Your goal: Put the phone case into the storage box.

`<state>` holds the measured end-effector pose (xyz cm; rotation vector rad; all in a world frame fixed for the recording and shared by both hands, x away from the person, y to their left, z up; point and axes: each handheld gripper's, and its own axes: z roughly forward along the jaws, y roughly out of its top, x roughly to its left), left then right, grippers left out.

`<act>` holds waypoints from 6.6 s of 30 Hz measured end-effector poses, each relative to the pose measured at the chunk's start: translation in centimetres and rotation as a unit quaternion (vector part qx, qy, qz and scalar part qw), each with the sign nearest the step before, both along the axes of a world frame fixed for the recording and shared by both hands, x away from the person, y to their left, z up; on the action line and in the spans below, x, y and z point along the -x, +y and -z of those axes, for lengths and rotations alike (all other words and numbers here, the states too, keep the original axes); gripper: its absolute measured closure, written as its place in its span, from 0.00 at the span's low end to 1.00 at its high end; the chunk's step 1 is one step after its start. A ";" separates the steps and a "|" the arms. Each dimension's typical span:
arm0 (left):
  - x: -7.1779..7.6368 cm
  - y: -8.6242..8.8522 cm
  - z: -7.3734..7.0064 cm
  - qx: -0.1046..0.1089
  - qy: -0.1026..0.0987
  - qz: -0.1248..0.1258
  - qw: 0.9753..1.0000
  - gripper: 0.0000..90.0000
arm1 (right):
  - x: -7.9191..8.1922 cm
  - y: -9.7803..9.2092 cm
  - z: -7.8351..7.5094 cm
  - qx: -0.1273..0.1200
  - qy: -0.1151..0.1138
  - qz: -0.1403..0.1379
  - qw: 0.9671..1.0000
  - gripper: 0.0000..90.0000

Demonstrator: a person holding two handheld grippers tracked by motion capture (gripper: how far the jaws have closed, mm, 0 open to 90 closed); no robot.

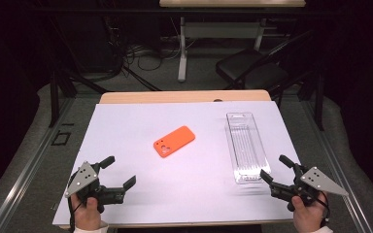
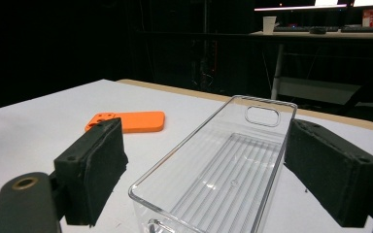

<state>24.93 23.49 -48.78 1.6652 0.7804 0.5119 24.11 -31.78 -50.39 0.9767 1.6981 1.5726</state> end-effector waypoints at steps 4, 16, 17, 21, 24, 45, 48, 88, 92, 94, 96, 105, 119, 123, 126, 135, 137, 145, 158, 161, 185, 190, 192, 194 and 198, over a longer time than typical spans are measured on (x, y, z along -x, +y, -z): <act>-0.3 -0.1 0.1 -0.001 0.007 0.005 1.000 0.01 | 0.2 0.0 -0.1 0.009 0.001 -0.002 1.000 0.16; -0.9 -0.6 0.4 -0.024 0.052 0.032 0.998 0.01 | 0.0 0.0 -0.1 0.034 0.019 -0.010 0.999 0.16; -0.9 -0.7 0.4 -0.027 0.057 0.038 0.997 0.01 | 0.0 0.1 -0.1 0.035 0.019 -0.014 0.999 0.16; -1.2 -0.8 0.4 -0.022 0.076 0.060 0.995 0.01 | -0.1 0.5 -0.2 0.039 0.030 -0.042 0.998 0.16; -1.4 -1.3 0.0 -0.020 0.093 0.088 0.992 0.01 | -0.1 1.1 -0.5 0.047 0.029 -0.062 0.996 0.16; -5.9 -4.5 -3.7 -0.109 0.175 0.147 0.967 0.01 | -3.5 3.3 -3.7 0.125 0.135 -0.169 0.968 0.16; -6.9 -5.3 -4.2 -0.125 0.182 0.166 0.961 0.01 | -3.9 3.8 -3.7 0.131 0.154 -0.178 0.963 0.16; -16.5 -11.3 -3.1 -0.276 0.244 0.144 0.918 0.01 | -4.1 4.8 -2.6 0.166 0.156 -0.163 0.960 0.16; -17.2 -11.9 -3.1 -0.286 0.246 0.141 0.915 0.01 | -4.1 4.8 -2.6 0.166 0.156 -0.163 0.960 0.16; -18.0 -12.4 -2.9 -0.297 0.250 0.138 0.911 0.01 | -4.1 4.8 -2.6 0.167 0.156 -0.163 0.960 0.16; -18.5 -12.7 -2.9 -0.303 0.254 0.136 0.908 0.01 | -4.1 4.8 -2.6 0.168 0.155 -0.163 0.960 0.16; -20.6 -13.4 -2.7 -0.315 0.266 0.136 0.901 0.01 | -4.1 4.9 -2.4 0.169 0.157 -0.165 0.959 0.16; -23.0 -13.3 -1.3 -0.320 0.291 0.134 0.892 0.03 | -4.1 5.1 -2.3 0.170 0.158 -0.167 0.958 0.16; -23.6 -13.3 -0.4 -0.332 0.292 0.133 0.887 0.03 | -4.1 5.1 -2.2 0.172 0.159 -0.168 0.958 0.16; -23.9 -13.5 0.1 -0.339 0.298 0.139 0.881 0.04 | -4.1 5.1 -2.1 0.173 0.162 -0.168 0.957 0.16; -24.3 -14.2 1.7 -0.352 0.298 0.143 0.876 0.07 | -4.1 5.1 -2.1 0.173 0.162 -0.167 0.957 0.16; -24.2 -14.3 2.1 -0.353 0.296 0.139 0.877 0.09 | -4.1 5.1 -2.1 0.174 0.163 -0.167 0.957 0.16; -24.3 -14.4 3.1 -0.359 0.301 0.136 0.873 0.09 | -4.1 5.2 -2.1 0.175 0.161 -0.170 0.956 0.16; -24.4 -14.7 4.0 -0.355 0.305 0.125 0.875 0.09 | -4.2 5.3 -1.8 0.179 0.165 -0.172 0.954 0.16; -24.4 -14.8 4.2 -0.360 0.306 0.125 0.872 0.09 | -4.2 5.3 -1.8 0.180 0.165 -0.172 0.954 0.16; -24.8 -15.8 5.2 -0.350 0.310 0.114 0.877 0.09 | -4.4 5.0 -1.6 0.178 0.168 -0.168 0.955 0.16; -24.7 -15.8 5.2 -0.353 0.304 0.111 0.878 0.12 | -4.4 5.0 -1.6 0.178 0.168 -0.167 0.955 0.16; -24.7 -15.7 5.2 -0.351 0.303 0.111 0.879 0.15 | -4.4 5.0 -1.6 0.179 0.168 -0.167 0.955 0.16; -24.6 -15.6 5.2 -0.351 0.301 0.110 0.880 0.16 | -4.4 5.0 -1.6 0.181 0.169 -0.166 0.955 0.16; -24.6 -15.6 5.2 -0.353 0.300 0.112 0.879 0.16 | -4.4 5.0 -1.6 0.181 0.168 -0.166 0.955 0.16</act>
